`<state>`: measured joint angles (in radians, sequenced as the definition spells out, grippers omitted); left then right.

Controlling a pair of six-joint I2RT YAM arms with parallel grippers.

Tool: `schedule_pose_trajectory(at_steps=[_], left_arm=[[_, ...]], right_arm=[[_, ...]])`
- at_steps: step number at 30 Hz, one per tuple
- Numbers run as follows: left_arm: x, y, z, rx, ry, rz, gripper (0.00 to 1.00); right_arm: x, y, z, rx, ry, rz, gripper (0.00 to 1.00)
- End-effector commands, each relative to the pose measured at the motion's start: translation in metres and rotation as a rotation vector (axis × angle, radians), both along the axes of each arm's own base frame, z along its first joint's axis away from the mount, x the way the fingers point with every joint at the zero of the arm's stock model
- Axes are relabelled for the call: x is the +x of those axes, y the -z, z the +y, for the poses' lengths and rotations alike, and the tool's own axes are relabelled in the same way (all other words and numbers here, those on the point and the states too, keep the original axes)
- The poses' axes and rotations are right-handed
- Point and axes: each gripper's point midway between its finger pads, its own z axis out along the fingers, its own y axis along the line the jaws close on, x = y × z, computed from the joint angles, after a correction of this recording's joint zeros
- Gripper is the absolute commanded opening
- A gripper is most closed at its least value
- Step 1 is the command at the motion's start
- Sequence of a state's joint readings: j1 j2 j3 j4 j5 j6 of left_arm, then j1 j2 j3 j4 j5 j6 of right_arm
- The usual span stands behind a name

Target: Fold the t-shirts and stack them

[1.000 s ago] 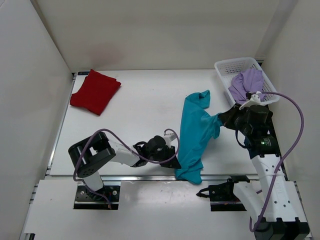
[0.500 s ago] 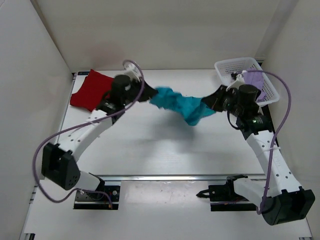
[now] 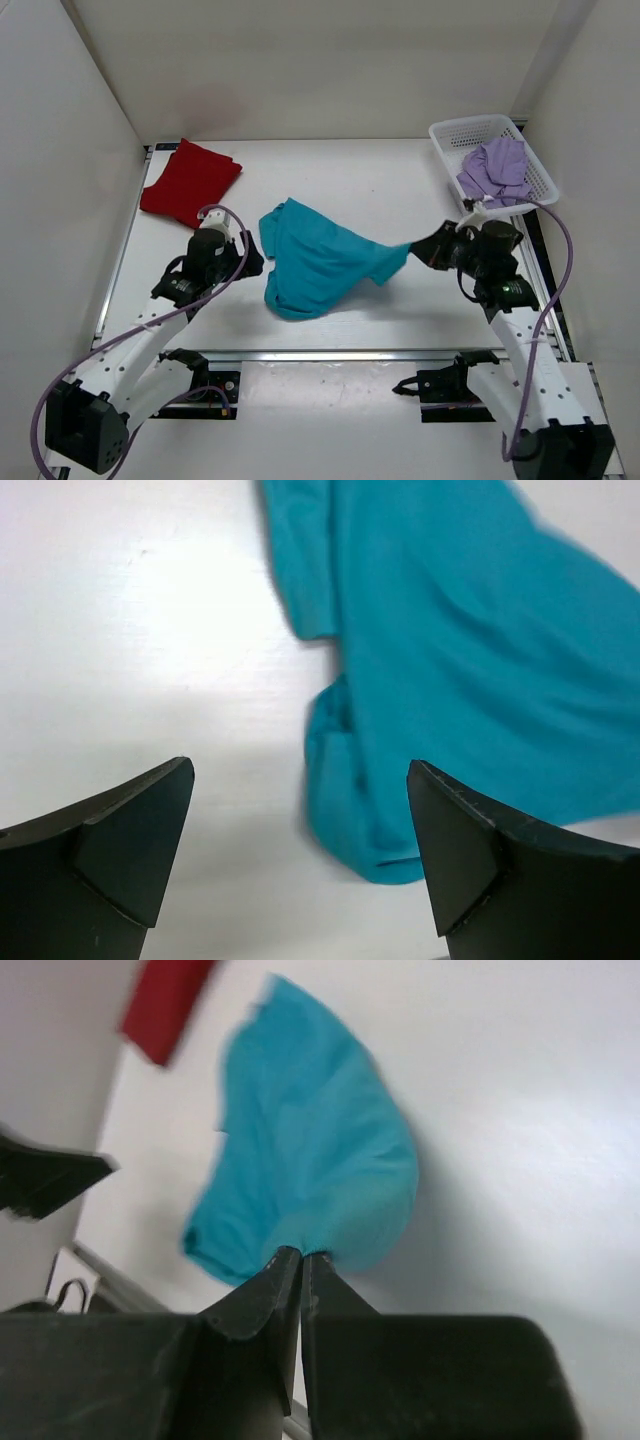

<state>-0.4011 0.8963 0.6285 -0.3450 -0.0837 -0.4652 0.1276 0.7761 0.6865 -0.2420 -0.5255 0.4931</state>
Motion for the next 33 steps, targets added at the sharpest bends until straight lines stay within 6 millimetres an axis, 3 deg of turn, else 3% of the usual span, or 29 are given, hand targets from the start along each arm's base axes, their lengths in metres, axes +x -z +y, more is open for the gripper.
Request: schedule_pose_trajectory(at_steps=[1, 3, 5, 6, 7, 9, 13, 19, 24, 25, 27, 30, 33], left_arm=[[0.006, -0.029, 0.012, 0.018, -0.039, -0.080, 0.99], [0.003, -0.019, 0.000, 0.001, 0.021, -0.023, 0.99], [-0.001, 0.006, -0.010, 0.017, 0.062, 0.056, 0.99], [-0.005, 0.015, -0.018, 0.023, 0.085, 0.077, 0.98], [-0.011, 0.038, -0.034, 0.006, 0.104, 0.109, 0.99], [-0.009, 0.047, -0.042, -0.013, 0.112, 0.128, 0.98], [0.009, 0.060, -0.074, -0.092, 0.146, 0.144, 0.99], [0.051, 0.071, -0.093, -0.119, 0.121, 0.143, 0.94], [0.077, 0.102, -0.116, -0.078, 0.124, 0.207, 0.67], [0.083, 0.100, -0.122, -0.082, 0.130, 0.198, 0.63], [0.087, 0.110, -0.129, -0.086, 0.147, 0.235, 0.32], [0.104, 0.084, -0.129, -0.076, 0.127, 0.186, 0.01], [0.116, 0.010, -0.121, -0.078, 0.123, 0.054, 0.00]], right_arm=[[-0.003, 0.022, -0.034, 0.004, 0.086, 0.050, 0.00], [0.000, 0.007, -0.044, 0.000, 0.115, 0.006, 0.00], [0.006, -0.002, -0.047, -0.041, 0.146, -0.006, 0.00], [0.007, -0.006, -0.039, -0.046, 0.123, -0.017, 0.00], [0.014, -0.009, -0.033, -0.064, 0.131, -0.032, 0.00], [0.016, -0.011, -0.025, -0.068, 0.112, -0.039, 0.00], [0.012, 0.002, -0.010, -0.060, 0.055, -0.021, 0.00], [0.006, 0.011, 0.001, -0.042, 0.001, -0.004, 0.00], [0.004, 0.008, 0.004, -0.030, -0.013, -0.007, 0.00], [0.005, 0.009, 0.002, -0.032, -0.002, -0.007, 0.00], [0.004, 0.006, 0.003, -0.032, -0.004, -0.011, 0.01], [0.004, 0.004, 0.001, -0.037, 0.007, -0.013, 0.00], [0.008, -0.002, -0.006, -0.037, 0.028, -0.023, 0.00]])
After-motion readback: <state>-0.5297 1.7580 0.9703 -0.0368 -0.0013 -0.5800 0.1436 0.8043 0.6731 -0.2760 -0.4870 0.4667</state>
